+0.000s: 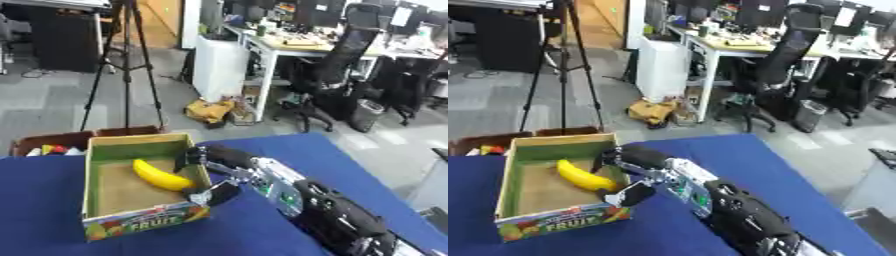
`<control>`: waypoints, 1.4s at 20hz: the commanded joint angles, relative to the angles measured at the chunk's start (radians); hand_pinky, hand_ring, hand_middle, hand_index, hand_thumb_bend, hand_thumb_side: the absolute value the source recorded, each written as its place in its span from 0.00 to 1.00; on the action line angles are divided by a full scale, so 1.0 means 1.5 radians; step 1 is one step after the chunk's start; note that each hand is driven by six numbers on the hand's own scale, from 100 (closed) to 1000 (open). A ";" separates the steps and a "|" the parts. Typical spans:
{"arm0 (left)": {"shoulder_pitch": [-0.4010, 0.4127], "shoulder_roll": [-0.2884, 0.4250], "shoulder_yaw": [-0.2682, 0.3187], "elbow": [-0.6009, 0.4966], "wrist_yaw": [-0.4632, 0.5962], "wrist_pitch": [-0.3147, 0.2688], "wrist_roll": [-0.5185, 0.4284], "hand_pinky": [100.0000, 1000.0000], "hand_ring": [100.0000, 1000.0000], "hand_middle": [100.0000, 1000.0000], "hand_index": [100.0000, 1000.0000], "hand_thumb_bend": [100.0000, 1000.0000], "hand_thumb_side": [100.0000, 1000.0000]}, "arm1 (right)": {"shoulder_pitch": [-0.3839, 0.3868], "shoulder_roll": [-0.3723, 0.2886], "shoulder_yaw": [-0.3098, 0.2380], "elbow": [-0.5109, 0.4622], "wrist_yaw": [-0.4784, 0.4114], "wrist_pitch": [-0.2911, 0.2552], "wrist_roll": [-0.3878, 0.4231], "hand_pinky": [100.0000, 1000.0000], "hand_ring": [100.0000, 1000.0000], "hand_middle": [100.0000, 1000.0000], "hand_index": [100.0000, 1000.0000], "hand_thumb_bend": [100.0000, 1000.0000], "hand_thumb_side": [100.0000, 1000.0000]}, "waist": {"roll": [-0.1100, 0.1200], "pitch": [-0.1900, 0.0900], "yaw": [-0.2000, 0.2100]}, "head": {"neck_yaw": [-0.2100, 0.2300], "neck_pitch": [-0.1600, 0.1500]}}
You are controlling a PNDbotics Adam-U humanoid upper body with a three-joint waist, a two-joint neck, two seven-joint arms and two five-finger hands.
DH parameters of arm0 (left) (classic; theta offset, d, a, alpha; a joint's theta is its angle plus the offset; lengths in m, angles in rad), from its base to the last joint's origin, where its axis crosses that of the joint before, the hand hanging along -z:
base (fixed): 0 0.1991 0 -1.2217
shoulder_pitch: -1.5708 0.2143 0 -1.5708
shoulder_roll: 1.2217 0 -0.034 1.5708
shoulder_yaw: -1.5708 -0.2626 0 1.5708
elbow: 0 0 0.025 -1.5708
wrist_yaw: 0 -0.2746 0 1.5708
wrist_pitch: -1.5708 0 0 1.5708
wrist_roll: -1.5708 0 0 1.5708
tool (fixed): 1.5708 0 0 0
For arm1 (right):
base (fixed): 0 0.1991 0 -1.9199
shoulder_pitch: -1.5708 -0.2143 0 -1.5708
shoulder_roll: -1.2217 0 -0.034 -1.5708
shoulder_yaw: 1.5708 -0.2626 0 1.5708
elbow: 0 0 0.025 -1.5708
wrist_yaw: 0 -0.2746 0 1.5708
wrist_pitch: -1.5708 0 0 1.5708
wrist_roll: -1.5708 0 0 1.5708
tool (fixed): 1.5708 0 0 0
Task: Pick up objects on the table and place them in the box.
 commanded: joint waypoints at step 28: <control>0.065 0.026 0.073 0.027 -0.051 -0.014 0.079 0.42 0.58 0.46 0.34 0.83 0.48 | 0.164 0.133 -0.019 -0.295 -0.252 -0.066 -0.085 0.62 0.76 0.68 0.79 0.07 0.42 | 0.030 -0.100 -0.280 | 0.216 0.081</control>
